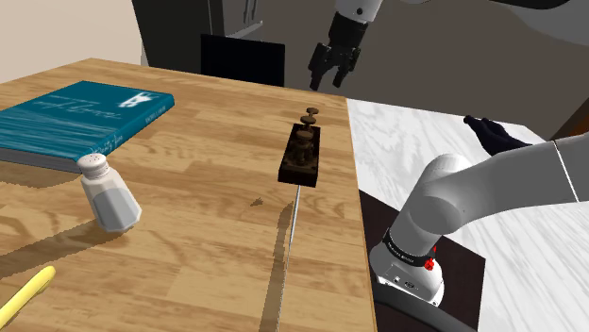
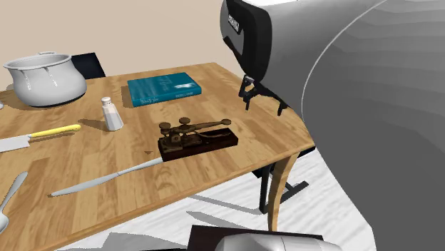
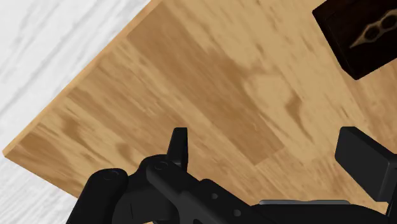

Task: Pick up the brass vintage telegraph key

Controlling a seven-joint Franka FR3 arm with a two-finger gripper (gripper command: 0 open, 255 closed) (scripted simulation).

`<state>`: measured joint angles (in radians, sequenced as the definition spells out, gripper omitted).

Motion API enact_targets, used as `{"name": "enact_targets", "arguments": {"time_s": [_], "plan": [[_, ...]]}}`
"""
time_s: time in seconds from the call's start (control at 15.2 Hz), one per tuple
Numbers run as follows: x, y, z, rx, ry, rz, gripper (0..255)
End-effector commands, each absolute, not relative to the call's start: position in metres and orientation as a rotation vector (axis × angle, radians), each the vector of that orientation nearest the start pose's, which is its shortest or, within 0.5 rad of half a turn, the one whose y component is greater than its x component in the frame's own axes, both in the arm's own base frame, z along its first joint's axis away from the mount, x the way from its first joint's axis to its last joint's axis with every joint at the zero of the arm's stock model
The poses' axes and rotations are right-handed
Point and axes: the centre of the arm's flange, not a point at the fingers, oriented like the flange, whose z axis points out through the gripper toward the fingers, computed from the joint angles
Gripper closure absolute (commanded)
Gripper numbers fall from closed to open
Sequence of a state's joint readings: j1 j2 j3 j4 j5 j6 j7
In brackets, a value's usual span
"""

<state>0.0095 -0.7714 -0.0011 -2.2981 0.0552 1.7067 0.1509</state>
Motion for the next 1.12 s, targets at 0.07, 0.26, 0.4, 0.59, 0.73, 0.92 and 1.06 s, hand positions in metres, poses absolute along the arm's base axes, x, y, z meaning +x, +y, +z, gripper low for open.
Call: {"name": "enact_targets", "arguments": {"time_s": [0.07, 0.26, 0.4, 0.59, 0.73, 0.92, 1.06], "plan": [[0.317, 0.017, 0.627, -3.045, 0.316, -0.242, 0], [0.299, 0.048, 0.628, -3.005, 0.599, -0.16, 0], [0.29, 0.07, 0.63, -2.964, 0.785, -0.104, 0], [0.283, 0.105, 0.634, -2.879, 1.056, -0.02, 0], [0.281, 0.128, 0.637, -2.808, 1.232, 0.036, 0], [0.285, 0.164, 0.642, -2.68, 1.486, 0.119, 0], [0.287, 0.172, 0.638, -2.644, 1.547, 0.14, 0]]}}
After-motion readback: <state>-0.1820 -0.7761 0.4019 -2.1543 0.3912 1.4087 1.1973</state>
